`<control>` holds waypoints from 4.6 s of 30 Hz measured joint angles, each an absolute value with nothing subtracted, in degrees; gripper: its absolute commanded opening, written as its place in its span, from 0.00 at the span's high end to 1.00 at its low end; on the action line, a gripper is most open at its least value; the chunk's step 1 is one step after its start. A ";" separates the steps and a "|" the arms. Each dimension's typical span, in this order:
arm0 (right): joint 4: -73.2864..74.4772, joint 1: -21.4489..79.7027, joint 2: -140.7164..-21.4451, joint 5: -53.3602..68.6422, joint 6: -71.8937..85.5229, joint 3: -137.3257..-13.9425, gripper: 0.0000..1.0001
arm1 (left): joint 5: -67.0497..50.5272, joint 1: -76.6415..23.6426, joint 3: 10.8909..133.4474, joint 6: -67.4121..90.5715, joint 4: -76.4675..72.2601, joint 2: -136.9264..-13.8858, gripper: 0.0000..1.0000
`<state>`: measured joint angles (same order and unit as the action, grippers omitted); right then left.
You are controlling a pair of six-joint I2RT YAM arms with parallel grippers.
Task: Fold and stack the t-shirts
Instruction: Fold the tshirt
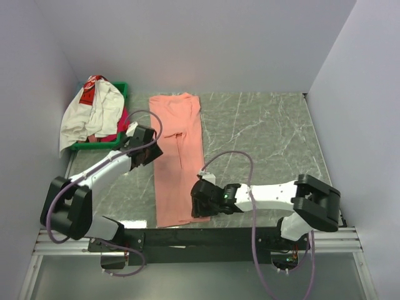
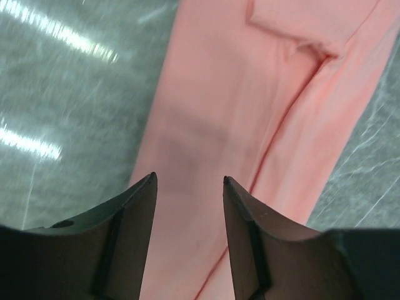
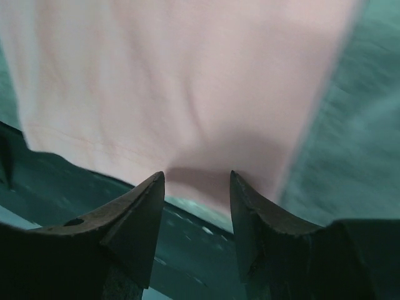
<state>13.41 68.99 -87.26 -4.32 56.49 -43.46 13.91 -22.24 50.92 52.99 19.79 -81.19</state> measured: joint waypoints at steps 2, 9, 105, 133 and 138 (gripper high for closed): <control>16.91 69.04 -84.77 -5.67 56.58 -42.81 0.48 | 13.61 -22.96 47.92 53.78 20.64 -78.17 0.53; 26.26 70.30 -79.96 -11.27 55.86 -44.82 0.53 | 13.89 -29.98 39.83 58.76 25.30 -66.74 0.59; 56.40 82.46 -78.56 -36.40 54.98 -63.81 1.00 | -9.61 -43.51 25.39 67.35 9.50 -60.53 0.65; 50.41 82.46 -76.90 -32.27 56.07 -59.92 1.00 | -13.17 -58.98 29.63 77.67 -25.12 -91.24 0.64; 50.06 82.46 -76.79 -31.81 56.51 -58.98 1.00 | -13.61 -59.09 29.63 77.12 -24.45 -91.13 0.54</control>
<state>50.06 82.46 -76.79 -31.81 56.51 -58.98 -13.61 -59.09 29.63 77.12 -24.45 -91.13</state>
